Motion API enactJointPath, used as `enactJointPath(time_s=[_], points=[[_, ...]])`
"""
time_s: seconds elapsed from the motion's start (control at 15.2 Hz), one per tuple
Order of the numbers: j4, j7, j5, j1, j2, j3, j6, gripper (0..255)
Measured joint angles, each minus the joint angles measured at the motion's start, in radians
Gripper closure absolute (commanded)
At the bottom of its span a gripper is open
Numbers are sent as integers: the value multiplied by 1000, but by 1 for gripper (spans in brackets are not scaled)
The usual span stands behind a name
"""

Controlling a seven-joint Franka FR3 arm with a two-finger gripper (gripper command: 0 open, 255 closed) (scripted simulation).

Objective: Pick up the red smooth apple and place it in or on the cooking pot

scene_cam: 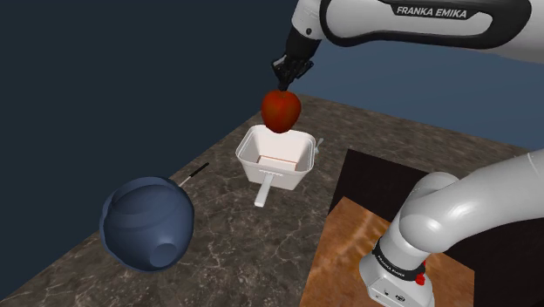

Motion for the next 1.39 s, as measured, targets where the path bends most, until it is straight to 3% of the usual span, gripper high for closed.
enactJointPath(time_s=[1.39], points=[[-286,41,-7,4,-24,15,260,255]])
